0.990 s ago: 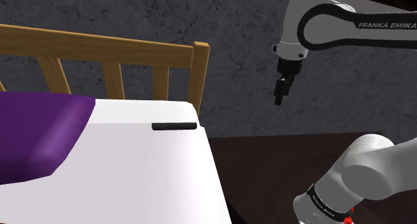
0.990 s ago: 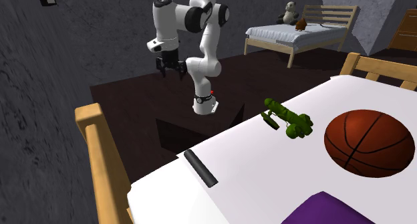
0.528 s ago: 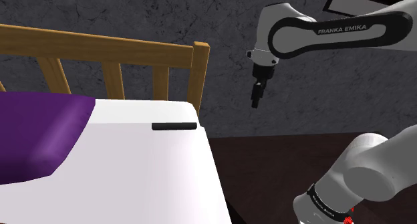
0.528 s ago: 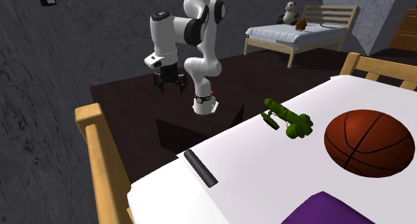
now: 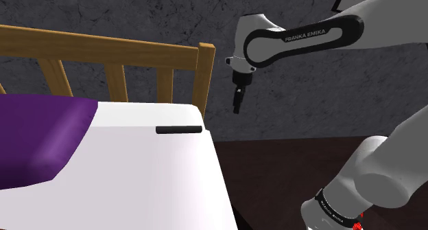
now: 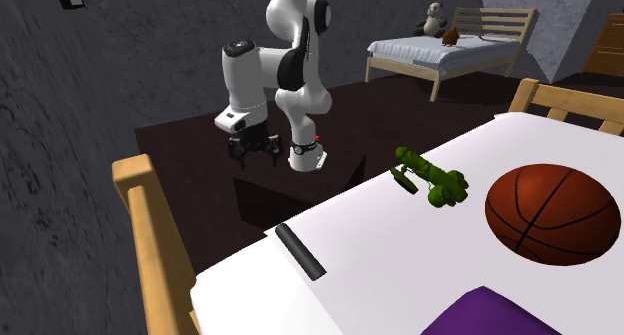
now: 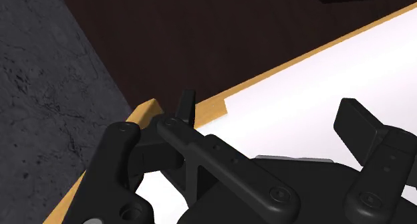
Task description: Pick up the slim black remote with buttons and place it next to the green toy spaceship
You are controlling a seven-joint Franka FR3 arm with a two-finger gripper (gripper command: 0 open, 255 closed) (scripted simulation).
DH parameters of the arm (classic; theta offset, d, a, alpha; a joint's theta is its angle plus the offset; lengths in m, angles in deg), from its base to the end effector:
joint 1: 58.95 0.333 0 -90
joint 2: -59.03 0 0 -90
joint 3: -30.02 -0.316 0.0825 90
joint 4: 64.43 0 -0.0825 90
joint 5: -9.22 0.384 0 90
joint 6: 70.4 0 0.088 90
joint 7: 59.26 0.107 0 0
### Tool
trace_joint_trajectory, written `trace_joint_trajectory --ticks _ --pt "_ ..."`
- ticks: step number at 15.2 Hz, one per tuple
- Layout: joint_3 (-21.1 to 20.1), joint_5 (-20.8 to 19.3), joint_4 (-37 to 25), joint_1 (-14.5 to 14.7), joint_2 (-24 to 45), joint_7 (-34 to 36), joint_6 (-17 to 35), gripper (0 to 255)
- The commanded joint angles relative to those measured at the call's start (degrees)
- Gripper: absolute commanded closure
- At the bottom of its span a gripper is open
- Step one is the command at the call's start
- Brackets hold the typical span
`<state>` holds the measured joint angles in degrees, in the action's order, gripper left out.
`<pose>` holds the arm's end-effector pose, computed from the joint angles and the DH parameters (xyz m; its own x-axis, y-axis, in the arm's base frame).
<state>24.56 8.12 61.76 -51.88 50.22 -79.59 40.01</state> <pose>0.4750 0.1052 0.4374 0.8298 0.5438 -0.1255 0.5467 -0.8372 -0.0128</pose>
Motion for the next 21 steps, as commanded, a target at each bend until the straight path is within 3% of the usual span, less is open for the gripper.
trace_joint_trajectory --ticks 1,16,21 --pt "-0.58 0.38 -1.94 0.77 3.52 -1.59 2.04 0" --pt "-6.34 0.27 -24.84 6.62 29.64 -11.49 8.22 0" --pt "-6.45 -0.08 -24.26 7.02 31.68 -11.61 10.91 0"
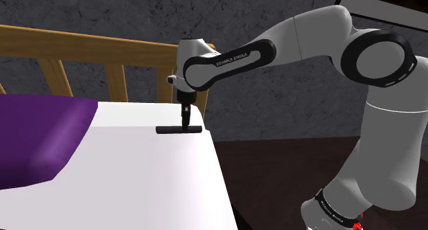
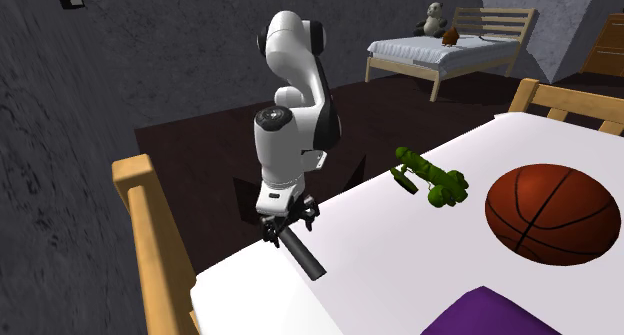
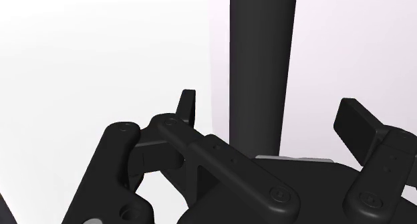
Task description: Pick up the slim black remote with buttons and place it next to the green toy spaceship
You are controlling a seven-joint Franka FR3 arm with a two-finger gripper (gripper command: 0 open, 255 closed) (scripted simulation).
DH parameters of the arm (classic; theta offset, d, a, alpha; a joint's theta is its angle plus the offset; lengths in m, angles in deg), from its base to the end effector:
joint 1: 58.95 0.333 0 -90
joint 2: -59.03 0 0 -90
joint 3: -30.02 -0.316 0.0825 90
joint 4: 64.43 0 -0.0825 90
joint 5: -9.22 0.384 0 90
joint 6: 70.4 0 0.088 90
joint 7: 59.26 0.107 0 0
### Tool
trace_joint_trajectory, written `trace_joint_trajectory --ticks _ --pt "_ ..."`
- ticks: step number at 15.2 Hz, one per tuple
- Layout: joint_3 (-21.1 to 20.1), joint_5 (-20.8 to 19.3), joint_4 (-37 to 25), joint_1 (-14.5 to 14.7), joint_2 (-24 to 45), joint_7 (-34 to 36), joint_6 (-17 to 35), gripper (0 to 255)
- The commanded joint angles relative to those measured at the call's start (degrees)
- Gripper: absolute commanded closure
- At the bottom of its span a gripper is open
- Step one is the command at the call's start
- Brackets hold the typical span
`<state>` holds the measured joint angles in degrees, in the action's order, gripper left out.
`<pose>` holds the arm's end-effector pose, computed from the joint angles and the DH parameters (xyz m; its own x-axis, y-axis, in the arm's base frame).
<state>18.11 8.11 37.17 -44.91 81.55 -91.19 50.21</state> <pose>0.5827 0.2710 0.3388 0.5338 0.8455 -0.0115 0.8423 -0.5329 -0.0813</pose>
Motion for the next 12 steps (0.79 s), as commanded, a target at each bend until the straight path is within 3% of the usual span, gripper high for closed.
trace_joint_trajectory --ticks 1,11,12 --pt "0.03 -0.14 0.67 0.09 0.67 0.04 1.36 0" --pt "0.10 -0.33 1.48 0.21 1.55 0.16 3.03 0" --pt "0.10 -0.33 1.48 0.21 1.55 0.16 3.03 255"
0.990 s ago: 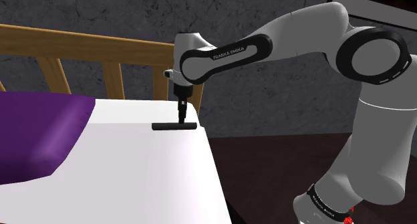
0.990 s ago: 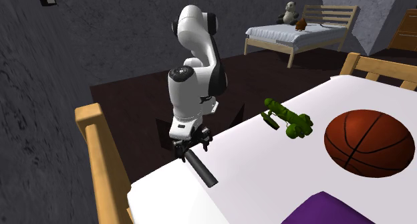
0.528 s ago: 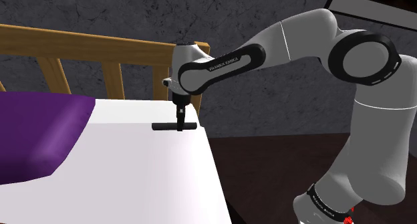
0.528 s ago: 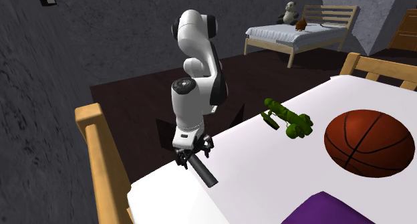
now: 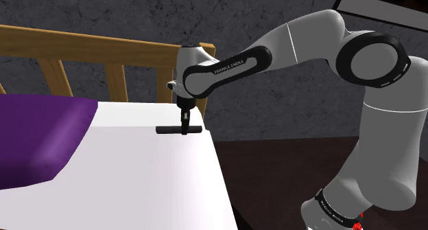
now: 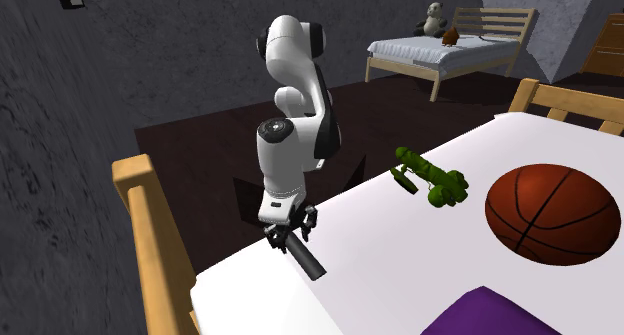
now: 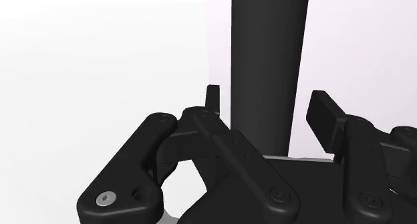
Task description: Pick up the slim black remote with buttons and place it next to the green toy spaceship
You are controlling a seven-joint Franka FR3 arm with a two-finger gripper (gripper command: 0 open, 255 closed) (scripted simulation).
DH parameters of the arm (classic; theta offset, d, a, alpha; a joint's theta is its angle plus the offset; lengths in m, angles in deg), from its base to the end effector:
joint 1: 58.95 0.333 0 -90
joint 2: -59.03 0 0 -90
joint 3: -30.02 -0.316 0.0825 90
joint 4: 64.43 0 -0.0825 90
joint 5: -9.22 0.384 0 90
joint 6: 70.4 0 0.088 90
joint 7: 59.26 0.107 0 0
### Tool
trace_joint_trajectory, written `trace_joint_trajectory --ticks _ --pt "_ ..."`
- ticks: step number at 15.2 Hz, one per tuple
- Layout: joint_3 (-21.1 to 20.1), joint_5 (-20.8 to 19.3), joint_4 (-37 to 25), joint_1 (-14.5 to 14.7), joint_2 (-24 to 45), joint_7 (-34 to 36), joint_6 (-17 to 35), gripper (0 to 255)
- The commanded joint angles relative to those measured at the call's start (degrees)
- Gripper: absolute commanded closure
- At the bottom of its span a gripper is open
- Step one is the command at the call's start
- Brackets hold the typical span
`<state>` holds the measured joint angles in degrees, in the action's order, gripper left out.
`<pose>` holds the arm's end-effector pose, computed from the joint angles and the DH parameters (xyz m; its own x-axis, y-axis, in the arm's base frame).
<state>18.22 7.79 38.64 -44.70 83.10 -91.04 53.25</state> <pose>0.5811 0.2721 0.3147 0.5328 0.8462 -0.0106 0.8430 -0.5318 -0.0812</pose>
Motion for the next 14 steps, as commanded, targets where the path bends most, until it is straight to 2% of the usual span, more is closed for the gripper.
trace_joint_trajectory --ticks 1,9,14 --pt "0.00 0.00 0.00 0.00 0.00 0.00 0.00 255" --pt "0.00 0.00 0.01 0.00 0.00 0.00 0.01 255" --pt "-0.20 0.39 -1.26 -0.15 -1.90 -0.10 -3.13 255"
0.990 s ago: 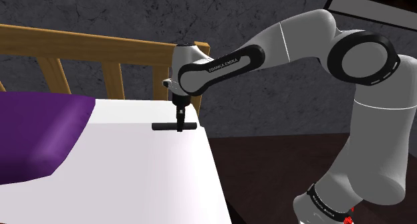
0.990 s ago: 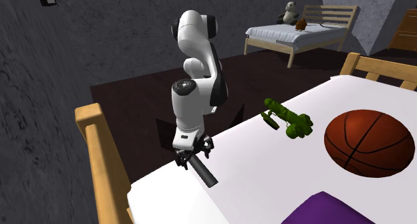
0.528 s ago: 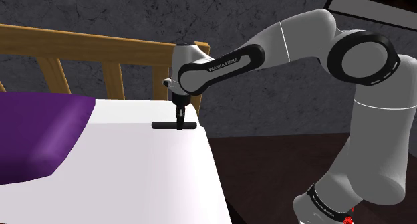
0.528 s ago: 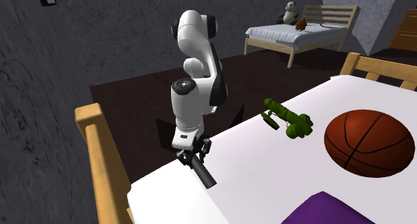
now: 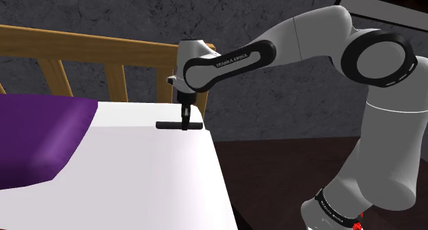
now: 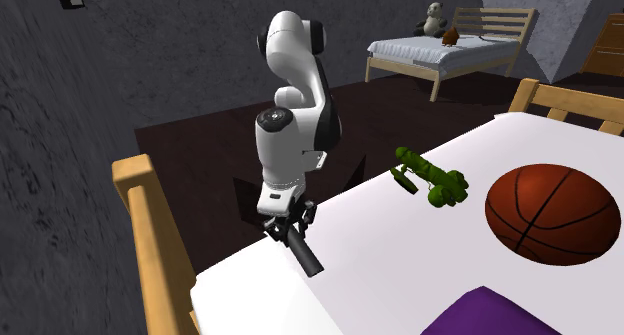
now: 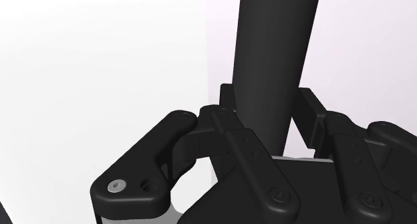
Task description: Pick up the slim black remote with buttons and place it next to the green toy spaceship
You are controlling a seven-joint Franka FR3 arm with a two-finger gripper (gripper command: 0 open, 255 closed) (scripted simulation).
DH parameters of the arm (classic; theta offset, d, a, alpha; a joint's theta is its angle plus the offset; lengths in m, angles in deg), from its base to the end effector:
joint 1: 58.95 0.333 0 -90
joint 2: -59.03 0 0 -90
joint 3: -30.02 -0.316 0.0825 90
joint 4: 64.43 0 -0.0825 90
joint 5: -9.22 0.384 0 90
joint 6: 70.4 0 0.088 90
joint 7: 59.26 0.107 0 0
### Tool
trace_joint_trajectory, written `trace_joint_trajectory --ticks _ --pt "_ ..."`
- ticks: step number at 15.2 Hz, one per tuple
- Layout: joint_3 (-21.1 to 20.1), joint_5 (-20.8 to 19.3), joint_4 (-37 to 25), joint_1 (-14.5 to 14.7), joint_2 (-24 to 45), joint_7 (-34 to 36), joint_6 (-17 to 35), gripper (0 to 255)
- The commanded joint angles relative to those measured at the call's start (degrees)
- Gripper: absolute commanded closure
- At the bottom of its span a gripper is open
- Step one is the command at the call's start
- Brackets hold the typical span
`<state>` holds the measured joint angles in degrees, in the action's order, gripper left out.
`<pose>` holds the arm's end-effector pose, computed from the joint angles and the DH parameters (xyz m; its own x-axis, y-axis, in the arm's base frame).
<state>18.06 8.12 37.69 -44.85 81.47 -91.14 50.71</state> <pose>0.5809 0.2718 0.3364 0.5329 0.8461 -0.0104 0.8429 -0.5319 -0.0810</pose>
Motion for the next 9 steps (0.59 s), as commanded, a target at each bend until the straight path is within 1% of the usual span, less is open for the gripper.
trace_joint_trajectory --ticks 1,9 --pt "-0.07 0.13 -0.63 -0.03 -0.61 -0.01 -1.25 255" --pt "-0.30 0.63 -3.50 -0.19 -3.05 -0.09 -6.51 255"
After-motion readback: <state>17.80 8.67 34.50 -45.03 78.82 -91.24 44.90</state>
